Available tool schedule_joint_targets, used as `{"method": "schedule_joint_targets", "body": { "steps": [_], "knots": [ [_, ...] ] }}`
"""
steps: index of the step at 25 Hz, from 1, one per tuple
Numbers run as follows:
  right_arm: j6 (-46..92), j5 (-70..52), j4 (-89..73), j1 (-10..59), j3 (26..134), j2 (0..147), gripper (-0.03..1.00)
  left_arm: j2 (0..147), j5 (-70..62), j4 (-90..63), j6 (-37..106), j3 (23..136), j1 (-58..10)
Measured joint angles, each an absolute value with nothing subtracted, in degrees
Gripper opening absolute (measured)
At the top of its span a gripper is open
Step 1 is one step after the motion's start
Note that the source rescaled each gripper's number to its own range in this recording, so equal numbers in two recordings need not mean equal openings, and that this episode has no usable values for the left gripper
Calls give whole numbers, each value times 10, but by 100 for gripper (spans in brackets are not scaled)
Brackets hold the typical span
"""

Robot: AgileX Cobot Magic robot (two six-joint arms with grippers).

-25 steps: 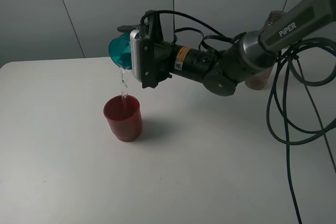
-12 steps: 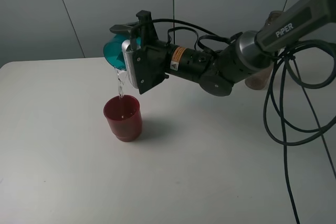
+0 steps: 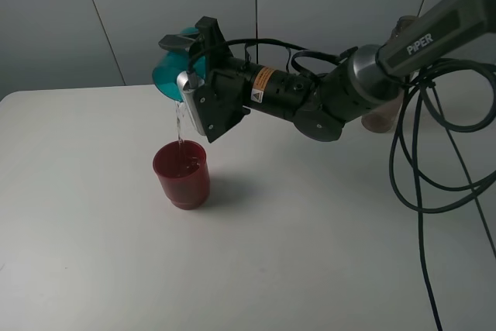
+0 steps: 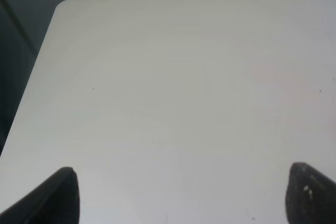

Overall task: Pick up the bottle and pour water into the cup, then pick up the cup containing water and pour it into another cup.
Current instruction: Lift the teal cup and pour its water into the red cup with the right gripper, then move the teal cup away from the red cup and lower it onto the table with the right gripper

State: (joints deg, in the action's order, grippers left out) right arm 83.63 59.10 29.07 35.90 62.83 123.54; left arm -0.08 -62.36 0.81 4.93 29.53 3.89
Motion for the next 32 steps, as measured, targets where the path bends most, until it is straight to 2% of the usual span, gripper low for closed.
{"method": "schedule_joint_targets", "body": {
  "steps": [9, 16, 19, 27, 32],
  "knots": [
    [897, 592, 293, 359, 629, 1233, 7, -1, -624, 8, 49, 295, 39],
    [869, 592, 299, 359, 629, 1232, 7, -1, -624, 8, 49, 295, 39],
    [762, 592, 311, 359, 629, 1232, 7, -1, -624, 8, 49, 295, 39],
    [269, 550, 300, 359, 629, 1231, 7, -1, -624, 8, 49, 295, 39],
    [91, 471, 236, 349, 629, 1231, 7, -1, -624, 8, 49, 295, 39]
  ]
}}
